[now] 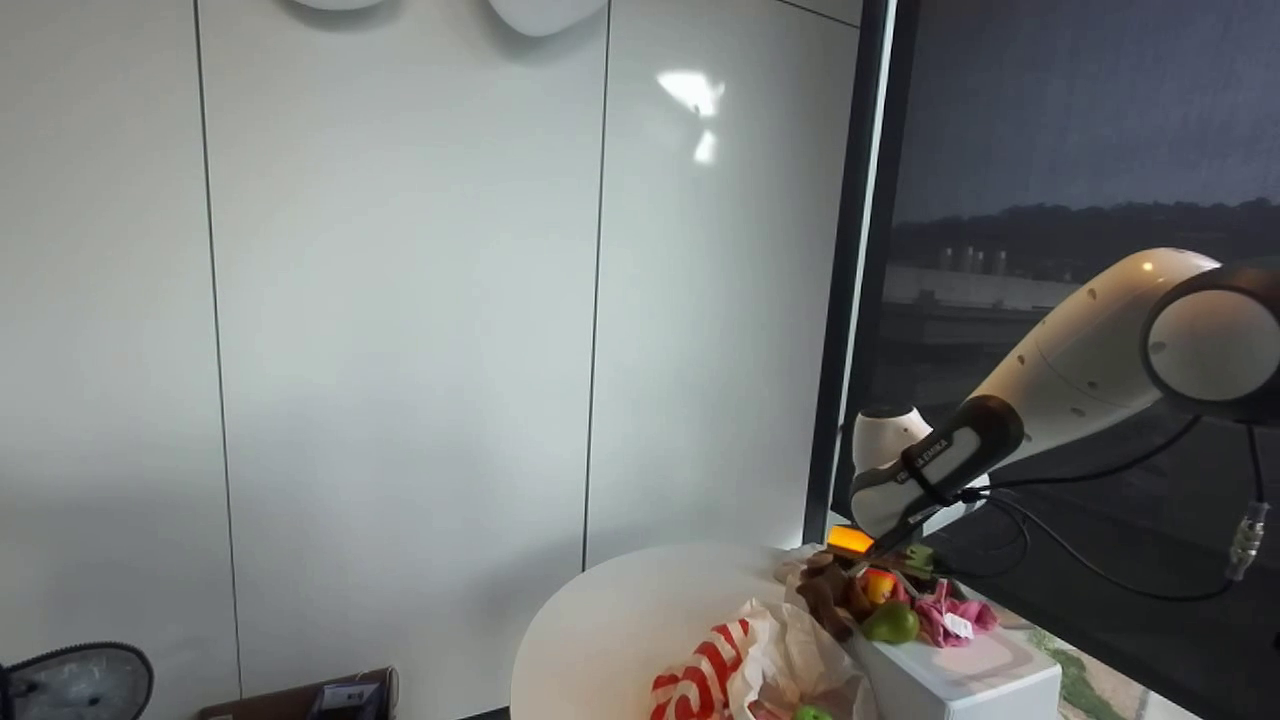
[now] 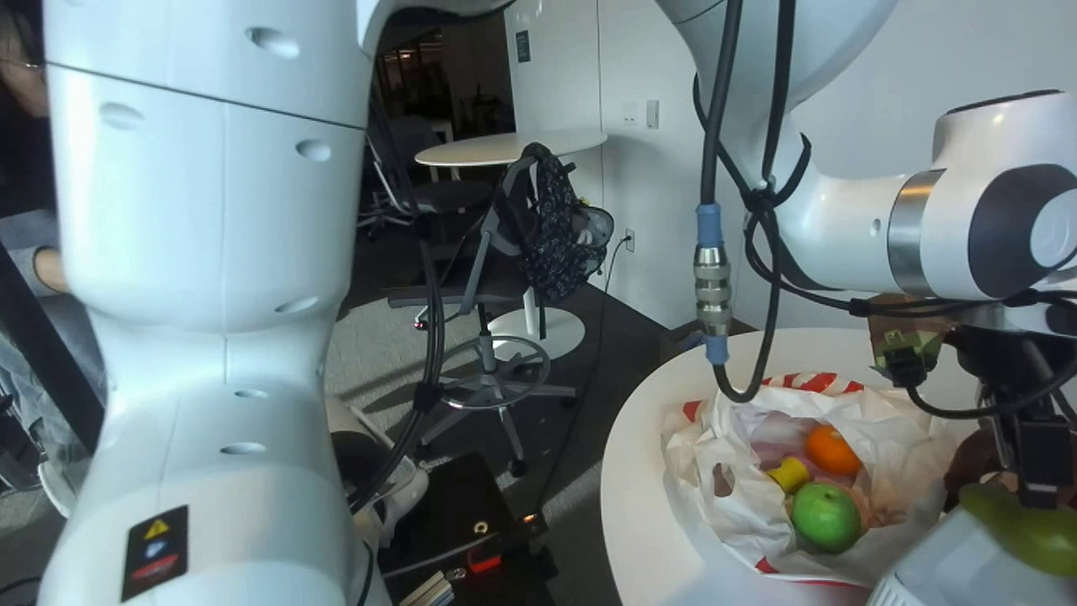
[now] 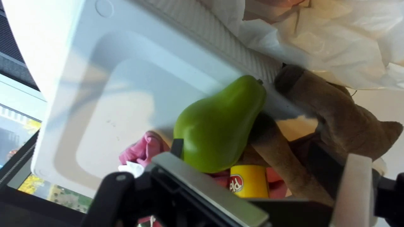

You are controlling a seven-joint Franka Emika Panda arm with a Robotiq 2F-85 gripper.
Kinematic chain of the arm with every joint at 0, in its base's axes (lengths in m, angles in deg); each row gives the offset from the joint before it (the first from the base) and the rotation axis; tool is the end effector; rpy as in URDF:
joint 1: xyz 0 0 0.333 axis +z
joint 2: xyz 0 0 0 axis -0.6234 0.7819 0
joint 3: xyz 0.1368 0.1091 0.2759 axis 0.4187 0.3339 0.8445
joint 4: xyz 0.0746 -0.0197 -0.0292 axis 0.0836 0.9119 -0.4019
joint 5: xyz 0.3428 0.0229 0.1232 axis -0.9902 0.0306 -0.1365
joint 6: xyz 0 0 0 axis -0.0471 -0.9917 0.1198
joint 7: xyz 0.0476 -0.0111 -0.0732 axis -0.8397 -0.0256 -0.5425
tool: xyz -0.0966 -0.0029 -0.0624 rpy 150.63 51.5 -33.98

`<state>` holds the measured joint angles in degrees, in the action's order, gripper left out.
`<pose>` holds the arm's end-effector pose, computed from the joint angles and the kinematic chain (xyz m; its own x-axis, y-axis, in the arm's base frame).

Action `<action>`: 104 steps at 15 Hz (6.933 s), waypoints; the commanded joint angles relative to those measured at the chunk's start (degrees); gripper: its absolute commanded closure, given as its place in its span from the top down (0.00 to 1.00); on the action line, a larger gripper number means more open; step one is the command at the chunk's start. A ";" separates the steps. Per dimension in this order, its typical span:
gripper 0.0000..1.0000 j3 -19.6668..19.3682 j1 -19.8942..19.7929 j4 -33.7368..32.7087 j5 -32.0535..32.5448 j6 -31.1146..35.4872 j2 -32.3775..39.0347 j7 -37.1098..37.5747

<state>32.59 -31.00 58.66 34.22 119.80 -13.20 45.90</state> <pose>0.5886 -0.0781 0.3192 0.5820 -0.7527 0.3078 -0.8006 -0.5967 0.0548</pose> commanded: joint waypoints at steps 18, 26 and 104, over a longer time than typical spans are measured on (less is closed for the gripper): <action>0.50 -0.41 -3.63 -3.75 -1.13 4.15 7.65 10.07; 0.49 6.92 -6.75 -1.16 -8.69 -2.60 0.01 -4.86; 0.10 12.58 -10.27 -0.94 -38.53 -25.53 -14.57 -55.91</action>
<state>44.16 -39.46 58.09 -1.25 102.97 -26.25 -3.88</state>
